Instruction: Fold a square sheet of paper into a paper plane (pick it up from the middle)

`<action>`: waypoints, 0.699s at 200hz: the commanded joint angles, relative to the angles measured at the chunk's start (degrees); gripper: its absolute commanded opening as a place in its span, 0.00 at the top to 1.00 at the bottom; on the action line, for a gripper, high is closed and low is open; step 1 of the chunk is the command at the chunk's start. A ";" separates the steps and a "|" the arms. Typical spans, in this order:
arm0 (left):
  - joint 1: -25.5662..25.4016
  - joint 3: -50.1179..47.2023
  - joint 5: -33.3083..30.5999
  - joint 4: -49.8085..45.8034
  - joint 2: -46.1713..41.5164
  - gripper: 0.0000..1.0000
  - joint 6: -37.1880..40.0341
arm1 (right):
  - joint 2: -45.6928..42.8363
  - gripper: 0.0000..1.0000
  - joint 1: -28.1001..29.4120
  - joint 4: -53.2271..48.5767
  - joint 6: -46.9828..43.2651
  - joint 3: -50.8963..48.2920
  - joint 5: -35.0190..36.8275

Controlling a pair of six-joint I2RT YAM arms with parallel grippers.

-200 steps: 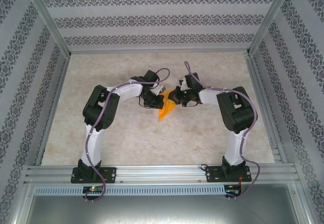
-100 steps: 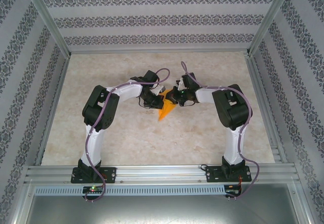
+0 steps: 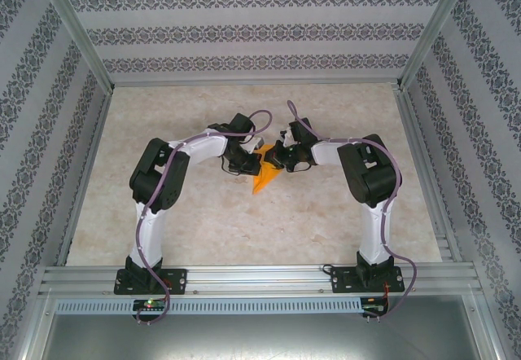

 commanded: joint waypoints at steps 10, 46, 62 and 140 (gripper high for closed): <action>0.43 -0.35 -1.66 -2.27 -3.94 0.95 0.35 | 1.54 1.00 0.56 -1.46 -1.57 1.43 0.43; 0.74 -0.29 -1.53 -1.76 -3.03 0.93 0.11 | 1.46 1.00 0.58 -1.06 -1.41 1.31 0.38; 0.87 -0.14 -2.31 -1.86 -2.49 0.92 0.28 | 1.26 1.00 0.61 -1.23 -1.50 1.34 0.40; 1.39 -0.02 -0.87 -0.17 -0.02 1.00 0.02 | 0.27 1.00 0.57 -1.21 -1.55 0.98 0.25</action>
